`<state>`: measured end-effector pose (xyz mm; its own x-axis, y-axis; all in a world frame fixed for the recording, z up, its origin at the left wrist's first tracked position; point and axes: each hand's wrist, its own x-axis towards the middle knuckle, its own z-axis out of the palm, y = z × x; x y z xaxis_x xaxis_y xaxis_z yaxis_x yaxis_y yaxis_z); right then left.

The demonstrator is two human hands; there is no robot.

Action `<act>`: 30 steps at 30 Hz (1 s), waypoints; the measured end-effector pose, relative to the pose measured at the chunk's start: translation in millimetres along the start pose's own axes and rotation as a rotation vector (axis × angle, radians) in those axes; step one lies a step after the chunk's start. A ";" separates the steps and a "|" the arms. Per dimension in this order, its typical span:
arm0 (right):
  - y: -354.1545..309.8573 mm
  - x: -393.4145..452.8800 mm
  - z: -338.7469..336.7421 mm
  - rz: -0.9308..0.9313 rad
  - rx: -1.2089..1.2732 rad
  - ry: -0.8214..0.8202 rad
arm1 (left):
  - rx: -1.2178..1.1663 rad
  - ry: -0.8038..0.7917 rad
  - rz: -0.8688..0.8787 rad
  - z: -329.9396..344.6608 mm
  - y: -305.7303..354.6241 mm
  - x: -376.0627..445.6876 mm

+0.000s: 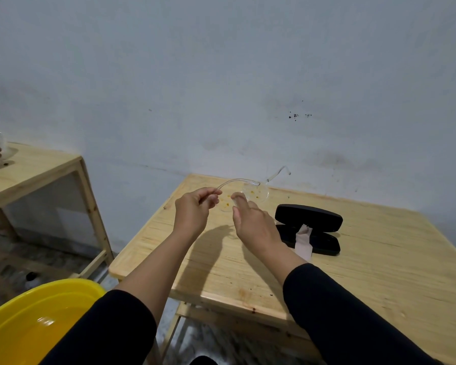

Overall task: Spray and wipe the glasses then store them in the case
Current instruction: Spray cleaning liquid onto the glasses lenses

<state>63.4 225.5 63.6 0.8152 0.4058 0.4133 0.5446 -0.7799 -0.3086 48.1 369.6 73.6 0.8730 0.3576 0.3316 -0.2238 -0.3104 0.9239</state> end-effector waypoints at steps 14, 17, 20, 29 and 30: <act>33.2 3.9 -15.9 0.663 1.571 0.094 | -0.143 0.049 -0.019 -17.1 2.8 14.1; 28.3 9.1 -20.5 0.636 1.624 0.047 | -0.162 0.031 -0.011 -15.7 5.0 14.2; 25.0 9.9 -17.0 0.635 1.635 0.020 | -0.171 0.032 -0.005 -14.6 7.7 13.8; -3.8 0.1 7.7 0.607 1.666 -0.203 | -0.169 0.031 0.011 -7.5 9.4 13.9; -6.7 -0.3 8.8 0.598 1.655 -0.216 | -0.169 0.029 0.009 -7.2 9.5 13.3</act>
<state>61.3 234.9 58.0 0.8930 0.4288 -0.1366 -0.3100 0.3660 -0.8775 54.5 377.7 88.2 0.8584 0.3816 0.3429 -0.3033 -0.1617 0.9391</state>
